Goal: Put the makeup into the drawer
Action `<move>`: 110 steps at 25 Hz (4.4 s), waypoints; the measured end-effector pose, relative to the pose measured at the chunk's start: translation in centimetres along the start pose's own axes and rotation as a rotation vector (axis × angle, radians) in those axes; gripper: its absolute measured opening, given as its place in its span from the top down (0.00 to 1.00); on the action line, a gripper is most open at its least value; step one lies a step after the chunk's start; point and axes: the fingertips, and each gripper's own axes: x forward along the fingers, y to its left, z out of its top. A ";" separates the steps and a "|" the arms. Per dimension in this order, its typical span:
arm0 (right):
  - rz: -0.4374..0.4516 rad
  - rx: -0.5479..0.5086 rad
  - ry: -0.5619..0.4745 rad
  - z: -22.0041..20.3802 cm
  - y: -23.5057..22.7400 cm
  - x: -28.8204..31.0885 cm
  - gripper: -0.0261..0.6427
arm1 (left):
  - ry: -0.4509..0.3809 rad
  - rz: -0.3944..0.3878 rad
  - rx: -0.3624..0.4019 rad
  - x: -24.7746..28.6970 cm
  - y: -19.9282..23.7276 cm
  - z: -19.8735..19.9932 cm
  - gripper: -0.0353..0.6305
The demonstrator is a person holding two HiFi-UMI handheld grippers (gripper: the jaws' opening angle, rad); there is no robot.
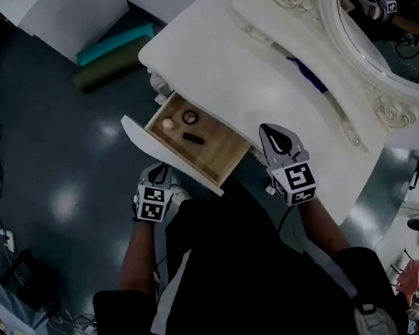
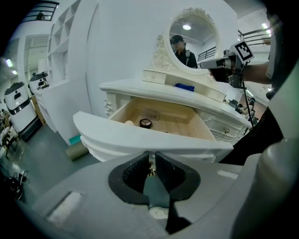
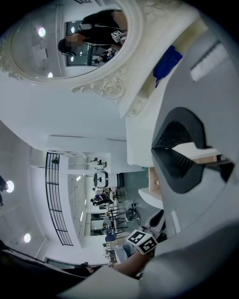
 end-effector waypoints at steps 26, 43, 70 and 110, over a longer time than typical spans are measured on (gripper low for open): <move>-0.041 -0.001 -0.035 1.1 -6.1 -0.5 0.96 | 0.015 -0.018 -0.005 4.8 -1.2 5.8 0.88; -0.026 0.004 -0.008 0.2 -9.1 0.1 0.96 | -0.006 0.000 -0.033 7.2 -1.7 8.2 0.88; -0.066 0.034 0.011 -0.8 -12.7 -0.2 0.96 | -0.077 -0.014 -0.066 10.5 -2.3 11.7 0.88; -0.087 0.046 0.052 -4.9 -16.8 -3.5 0.96 | -0.216 0.034 -0.205 13.7 -3.4 15.3 0.93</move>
